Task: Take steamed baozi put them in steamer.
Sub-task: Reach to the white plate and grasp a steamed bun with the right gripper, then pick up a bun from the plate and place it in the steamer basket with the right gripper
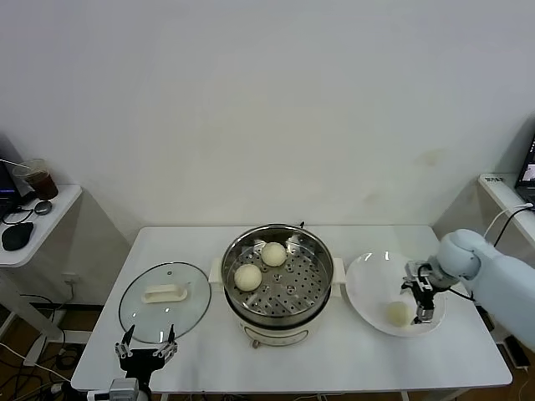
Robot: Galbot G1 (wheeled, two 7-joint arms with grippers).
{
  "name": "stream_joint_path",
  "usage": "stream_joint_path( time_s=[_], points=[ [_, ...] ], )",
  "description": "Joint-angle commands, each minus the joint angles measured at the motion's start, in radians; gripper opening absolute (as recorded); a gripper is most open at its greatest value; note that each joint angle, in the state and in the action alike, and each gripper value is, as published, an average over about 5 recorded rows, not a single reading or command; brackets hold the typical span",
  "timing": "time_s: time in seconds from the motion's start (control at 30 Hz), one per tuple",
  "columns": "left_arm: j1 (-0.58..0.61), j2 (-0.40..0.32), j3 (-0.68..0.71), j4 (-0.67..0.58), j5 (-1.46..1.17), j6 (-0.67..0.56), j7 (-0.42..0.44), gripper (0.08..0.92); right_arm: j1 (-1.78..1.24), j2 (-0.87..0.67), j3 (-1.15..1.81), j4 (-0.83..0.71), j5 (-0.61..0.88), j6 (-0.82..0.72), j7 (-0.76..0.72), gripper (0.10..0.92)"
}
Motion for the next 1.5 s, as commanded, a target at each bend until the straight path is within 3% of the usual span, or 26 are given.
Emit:
stream_joint_path(
  time_s=[0.03, 0.63, 1.27, 1.5],
  points=[
    [-0.003, 0.001, -0.001, 0.005, 0.000, 0.001, 0.001, 0.823, 0.004, 0.046, -0.017, -0.036, -0.032, 0.005, -0.004, 0.823],
    [-0.014, 0.003, -0.003, 0.022, -0.001, 0.002, 0.002, 0.823, 0.005, 0.063, -0.022, -0.069, -0.042, 0.001, -0.012, 0.818],
    [-0.023, 0.000, 0.000, 0.033, 0.000, 0.002, 0.001, 0.823, 0.026, 0.045, -0.018, -0.066, -0.010, -0.029, -0.020, 0.565],
    [-0.039, -0.003, 0.004, 0.032, 0.000, 0.005, 0.001, 0.823, 0.241, 0.033, -0.152, -0.040, 0.095, -0.043, -0.032, 0.535]
  ],
)
